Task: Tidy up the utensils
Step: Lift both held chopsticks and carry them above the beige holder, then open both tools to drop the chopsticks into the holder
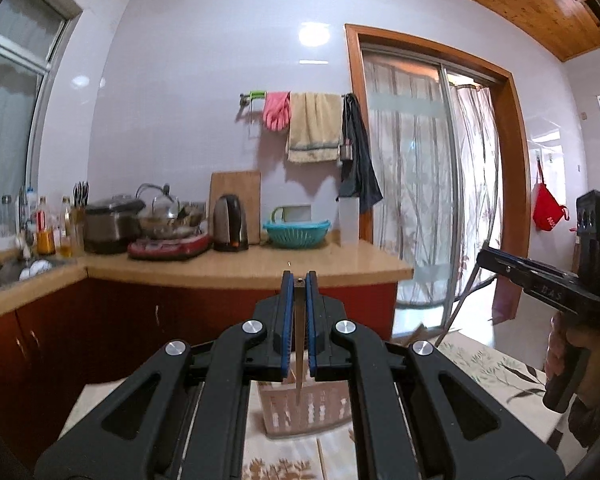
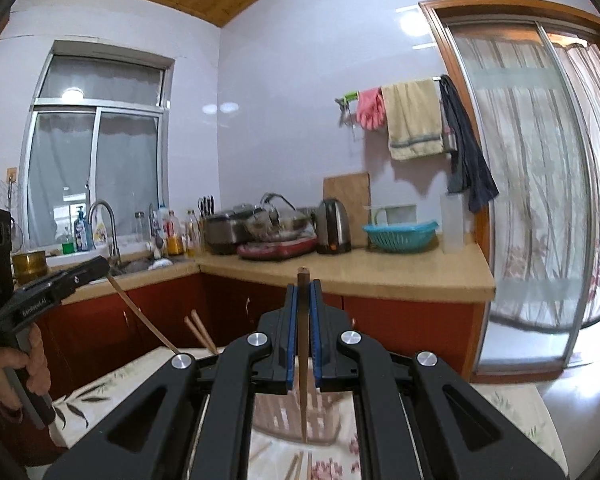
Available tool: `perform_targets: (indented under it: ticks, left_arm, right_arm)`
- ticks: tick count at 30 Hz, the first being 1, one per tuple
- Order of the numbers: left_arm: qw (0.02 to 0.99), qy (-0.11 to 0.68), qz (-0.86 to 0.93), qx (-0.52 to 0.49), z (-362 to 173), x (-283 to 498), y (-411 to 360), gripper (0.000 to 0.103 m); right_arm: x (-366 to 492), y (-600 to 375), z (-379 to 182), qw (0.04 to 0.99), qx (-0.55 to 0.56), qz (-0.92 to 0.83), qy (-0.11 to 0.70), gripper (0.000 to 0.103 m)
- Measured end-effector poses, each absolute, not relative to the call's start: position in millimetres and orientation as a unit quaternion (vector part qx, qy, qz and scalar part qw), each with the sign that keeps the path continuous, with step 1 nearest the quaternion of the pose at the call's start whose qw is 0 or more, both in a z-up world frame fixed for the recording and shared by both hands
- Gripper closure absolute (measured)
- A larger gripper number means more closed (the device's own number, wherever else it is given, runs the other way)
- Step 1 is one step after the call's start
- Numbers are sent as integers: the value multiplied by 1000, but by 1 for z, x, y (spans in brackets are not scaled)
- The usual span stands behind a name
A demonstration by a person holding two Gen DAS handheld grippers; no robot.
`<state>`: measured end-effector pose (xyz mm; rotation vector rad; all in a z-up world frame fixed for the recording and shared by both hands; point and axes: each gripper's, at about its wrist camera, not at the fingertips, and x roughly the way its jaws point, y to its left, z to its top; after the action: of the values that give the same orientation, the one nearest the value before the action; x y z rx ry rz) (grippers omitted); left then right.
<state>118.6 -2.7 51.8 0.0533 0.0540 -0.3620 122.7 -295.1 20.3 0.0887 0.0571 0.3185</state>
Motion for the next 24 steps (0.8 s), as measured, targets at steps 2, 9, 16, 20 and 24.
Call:
perform_targets:
  ticks: [2,9,16,20,24]
  left_arm:
    - [984,20,-177,28,55,126,-5,97]
    - [987,3,-161,23,61,167,-12,97]
    - [987,42,-153,19,28,202,-21,97]
    - [986,74,-149,18,2,218,-24,97]
    - [984,102,-147,19,-17,231,-26,96]
  right_arm:
    - [131,-293,27,986,46,161,20,96]
    - [166,-284,34,986,47,159,2,96]
    - [206,-273,6,986,51,155,41,96]
    - [223,-265,-18,985,43,151,67,96]
    - [234,-260,-34,983,41,154,94,95]
